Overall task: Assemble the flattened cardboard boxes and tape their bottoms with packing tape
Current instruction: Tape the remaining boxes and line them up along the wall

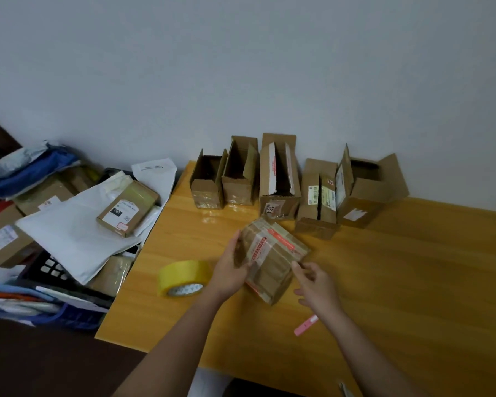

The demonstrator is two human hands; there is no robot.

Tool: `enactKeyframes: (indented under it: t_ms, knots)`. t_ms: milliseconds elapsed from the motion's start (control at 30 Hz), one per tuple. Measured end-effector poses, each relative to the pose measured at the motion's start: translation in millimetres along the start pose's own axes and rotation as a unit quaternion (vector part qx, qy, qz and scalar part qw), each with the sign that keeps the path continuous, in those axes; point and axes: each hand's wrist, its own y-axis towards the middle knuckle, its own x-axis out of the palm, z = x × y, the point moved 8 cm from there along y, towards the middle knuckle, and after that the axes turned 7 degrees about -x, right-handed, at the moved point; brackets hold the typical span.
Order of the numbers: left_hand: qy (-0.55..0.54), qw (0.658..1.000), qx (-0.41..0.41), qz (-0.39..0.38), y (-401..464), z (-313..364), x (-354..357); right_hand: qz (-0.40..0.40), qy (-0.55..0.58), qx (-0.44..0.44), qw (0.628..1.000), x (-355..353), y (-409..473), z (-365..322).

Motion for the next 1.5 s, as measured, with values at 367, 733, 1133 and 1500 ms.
enactKeyframes:
  t_ms: [367, 733, 1133, 1500]
  knots:
    - [-0.119, 0.984, -0.133, 0.007, -12, -32, 3, 0.057, 0.001, -0.127, 0.99, -23, 21, -42]
    - [0.12, 0.991, 0.049, -0.025, -24, -29, 4, 0.003, 0.051, -0.116, 0.992, -2, 14, -29]
    - [0.258, 0.958, 0.121, -0.013, -15, -13, 30, -0.169, -0.03, -0.161, 0.972, 12, -4, -5]
    - [0.428, 0.893, 0.127, -0.048, -18, 0, 52, -0.173, -0.141, -0.164, 0.961, 7, -5, -14]
